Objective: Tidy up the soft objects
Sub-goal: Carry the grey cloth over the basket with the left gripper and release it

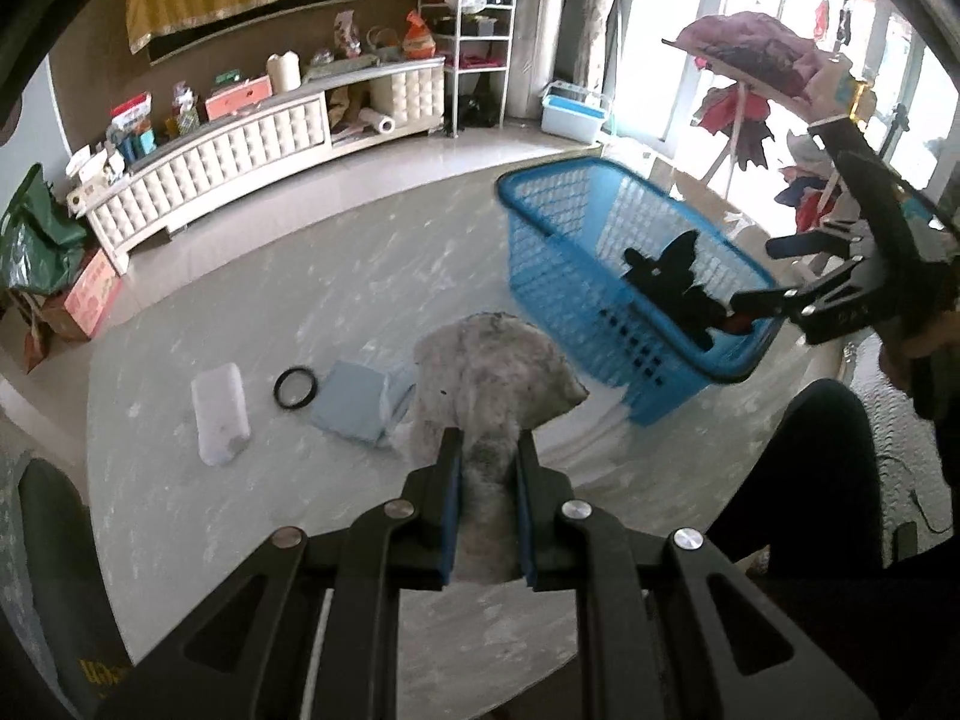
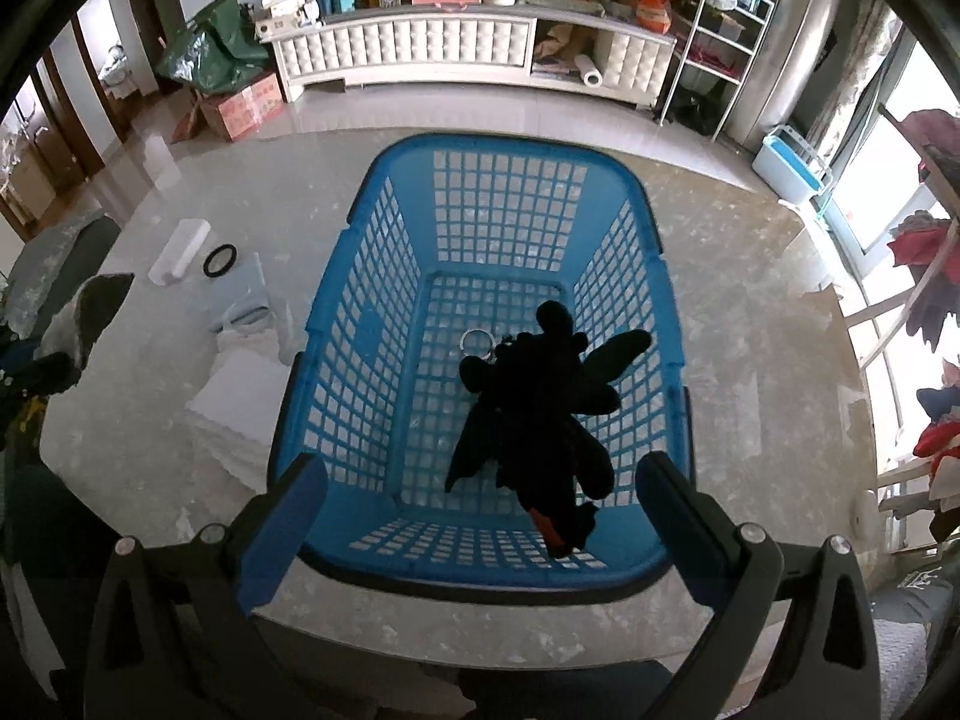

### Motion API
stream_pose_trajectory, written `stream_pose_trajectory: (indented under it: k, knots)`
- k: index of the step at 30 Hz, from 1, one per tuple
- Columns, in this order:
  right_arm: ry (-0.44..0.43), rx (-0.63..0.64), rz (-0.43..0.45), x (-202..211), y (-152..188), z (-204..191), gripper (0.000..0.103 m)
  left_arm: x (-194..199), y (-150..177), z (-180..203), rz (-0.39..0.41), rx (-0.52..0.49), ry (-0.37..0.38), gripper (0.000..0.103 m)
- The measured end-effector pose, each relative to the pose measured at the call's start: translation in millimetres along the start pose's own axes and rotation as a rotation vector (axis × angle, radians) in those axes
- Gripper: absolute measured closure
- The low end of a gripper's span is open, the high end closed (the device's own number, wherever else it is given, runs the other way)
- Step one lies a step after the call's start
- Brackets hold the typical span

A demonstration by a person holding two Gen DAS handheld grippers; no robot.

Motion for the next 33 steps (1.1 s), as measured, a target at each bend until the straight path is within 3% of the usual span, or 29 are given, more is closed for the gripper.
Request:
stream_pose_trajectory:
  k: [9,21,23,33]
  knots:
    - [-0.023,-0.026,0.123,16,6,20,0.0,6,-42,46,0.041,-0.064,0.037,0.089]
    - [0.011,-0.13,0.221,16,12,66,0.0,-40,-95,101,0.004,-0.152,0.09,0.089]
    - [-0.017,-0.149,0.229,14,13,69,0.0,-52,-98,107,-0.018,-0.166,0.088,0.089]
    - [0.01,-0.193,0.188,-2,19,89,0.0,-104,-111,122,-0.09,-0.185,0.107,0.089]
Point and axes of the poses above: each gripper's, at about its wrist camera, not at the fingertips, and x roughly against the way its jaws point, z to its right, y to its underside, the point moved 6 cm from there along -x, roughly the way its jaws point, and after that the axes turned 6 degrees about -z, right-handed, at the moved point
